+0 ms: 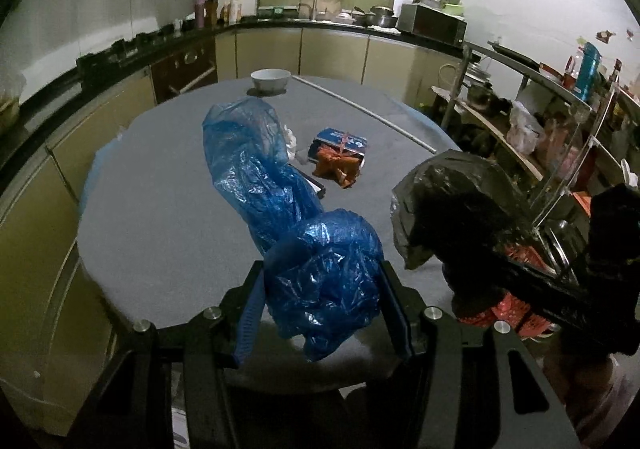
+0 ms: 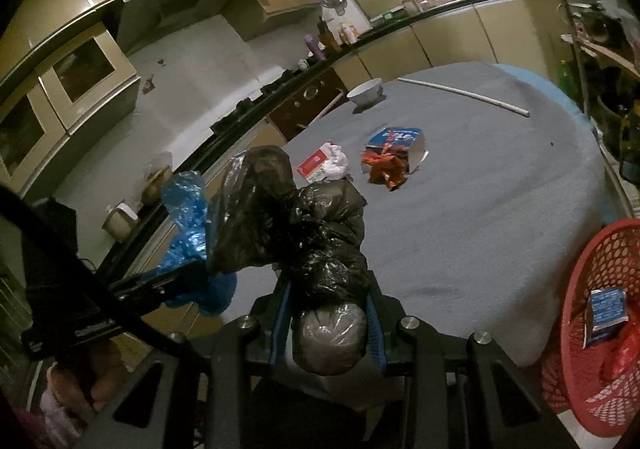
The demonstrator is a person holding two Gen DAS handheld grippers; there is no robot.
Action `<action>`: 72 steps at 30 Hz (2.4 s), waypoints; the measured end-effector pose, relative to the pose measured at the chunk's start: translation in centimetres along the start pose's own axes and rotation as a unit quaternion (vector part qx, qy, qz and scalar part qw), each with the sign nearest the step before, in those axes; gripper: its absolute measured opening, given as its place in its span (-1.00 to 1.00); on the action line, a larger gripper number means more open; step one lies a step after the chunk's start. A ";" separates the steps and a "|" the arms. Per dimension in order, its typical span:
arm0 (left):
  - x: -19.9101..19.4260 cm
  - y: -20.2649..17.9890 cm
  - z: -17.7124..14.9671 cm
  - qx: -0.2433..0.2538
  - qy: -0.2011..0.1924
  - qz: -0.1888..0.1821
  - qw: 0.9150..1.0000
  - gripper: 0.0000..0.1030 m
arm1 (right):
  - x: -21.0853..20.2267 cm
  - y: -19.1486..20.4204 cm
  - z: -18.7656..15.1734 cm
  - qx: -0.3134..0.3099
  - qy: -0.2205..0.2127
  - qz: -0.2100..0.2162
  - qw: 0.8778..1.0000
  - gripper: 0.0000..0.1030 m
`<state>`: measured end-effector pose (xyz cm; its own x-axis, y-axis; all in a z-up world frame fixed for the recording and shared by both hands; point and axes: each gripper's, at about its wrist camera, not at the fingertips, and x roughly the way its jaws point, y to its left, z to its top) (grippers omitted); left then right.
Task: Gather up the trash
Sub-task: 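Lift the blue bag with the left tool while the right tool lifts the black bag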
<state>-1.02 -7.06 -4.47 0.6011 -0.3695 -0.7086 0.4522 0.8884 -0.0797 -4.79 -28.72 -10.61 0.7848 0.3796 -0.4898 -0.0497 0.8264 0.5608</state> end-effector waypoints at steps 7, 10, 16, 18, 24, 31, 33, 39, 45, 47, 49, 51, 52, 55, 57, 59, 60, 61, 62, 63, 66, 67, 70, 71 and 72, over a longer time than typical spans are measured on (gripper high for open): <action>-0.2 -0.2 -0.4 0.006 -0.001 0.016 1.000 0.08 | 0.6 0.7 0.2 0.003 -0.004 0.008 1.000 -0.32; -0.3 -0.9 -0.4 0.012 -0.005 0.023 1.000 0.09 | 0.6 0.7 0.2 0.001 -0.004 0.008 1.000 -0.32; 0.1 -1.7 -0.7 0.018 -0.001 0.026 1.000 0.09 | 0.3 0.3 0.3 0.010 -0.007 0.008 1.000 -0.32; 0.3 -1.9 -0.7 0.020 0.002 0.024 1.000 0.09 | 0.4 0.2 0.2 0.013 -0.003 0.008 1.000 -0.32; 0.4 -2.1 -0.5 0.028 0.003 0.021 0.999 0.09 | 0.3 -0.1 0.2 0.019 -0.003 0.008 1.000 -0.32; 0.8 -1.6 -0.3 0.037 0.009 0.018 0.999 0.09 | 0.3 -0.1 0.3 0.021 -0.003 0.008 1.000 -0.32; 0.8 -1.7 -0.2 0.040 0.010 0.017 0.999 0.09 | 0.3 -0.2 0.2 0.021 -0.003 0.008 1.000 -0.32; 0.9 -1.9 -0.3 0.048 0.008 0.013 0.999 0.09 | -0.1 -0.4 0.2 0.024 -0.006 0.003 1.000 -0.32; 1.3 -2.1 -0.5 0.059 0.016 0.008 0.998 0.09 | -0.4 -0.7 0.0 0.023 -0.010 0.002 1.000 -0.32; 1.5 -2.2 -0.4 0.060 0.019 0.011 0.998 0.09 | -0.5 -0.8 0.0 0.026 -0.009 0.002 1.000 -0.32; 1.5 -2.3 -0.2 0.060 0.019 0.013 0.998 0.09 | -0.9 -1.0 -0.1 0.028 -0.013 0.002 1.000 -0.32; 1.4 -2.4 -0.1 0.061 0.015 0.014 0.998 0.09 | -1.2 -1.1 -0.1 0.030 -0.017 0.001 0.999 -0.32; 1.3 -2.4 -0.1 0.063 0.013 0.014 0.998 0.09 | -1.3 -1.2 -0.1 0.033 -0.018 0.000 0.999 -0.32; 1.2 -2.5 -0.5 0.062 0.011 0.014 0.998 0.10 | -1.5 -1.6 -0.3 0.040 -0.017 -0.003 0.999 -0.32; 1.1 -2.4 -0.6 0.061 0.010 0.015 0.998 0.10 | -1.5 -1.6 -0.3 0.042 -0.016 -0.005 0.999 -0.32; 1.1 -2.1 -0.7 0.057 0.011 0.015 0.998 0.10 | -1.4 -1.5 -0.4 0.039 -0.015 -0.006 0.999 -0.32; 1.0 -2.2 -0.7 0.054 0.011 0.015 0.998 0.10 | -1.4 -1.4 -0.4 0.037 -0.014 -0.006 0.999 -0.32; 1.0 -2.1 -0.7 0.052 0.012 0.016 0.998 0.10 | -1.2 -1.2 -0.4 0.035 -0.012 -0.006 0.999 -0.32; 1.0 -1.9 -0.8 0.049 0.012 0.017 0.999 0.10 | -1.1 -1.1 -0.4 0.034 -0.011 -0.005 0.999 -0.32; 1.0 -2.0 -0.7 0.047 0.012 0.018 0.999 0.10 | -1.0 -1.0 -0.4 0.032 -0.010 -0.005 0.999 -0.32; 1.1 -2.0 -0.8 0.044 0.015 0.017 0.999 0.10 | -0.7 -1.1 -0.4 0.030 -0.007 -0.007 0.999 -0.32; 1.1 -2.1 -0.8 0.045 0.015 0.017 0.999 0.10 | -0.7 -1.2 -0.4 0.032 -0.006 -0.007 0.999 -0.32; 1.3 -2.7 -0.8 0.049 0.019 0.017 0.998 0.10 | -0.8 -1.4 -0.2 0.034 -0.009 -0.006 0.999 -0.32; 1.3 -2.8 -0.7 0.050 0.019 0.016 0.998 0.10 | -0.8 -1.5 -0.3 0.035 -0.009 -0.007 0.999 -0.32; 1.4 -2.9 -0.6 0.053 0.018 0.016 0.998 0.10 | -0.8 -1.6 -0.3 0.035 -0.009 -0.007 0.999 -0.32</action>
<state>-1.87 -9.95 -5.63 0.5931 -0.3296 -0.7346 0.5010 0.8653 0.0163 -5.50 -30.28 -11.31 0.7968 0.3600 -0.4854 0.0045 0.7997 0.6004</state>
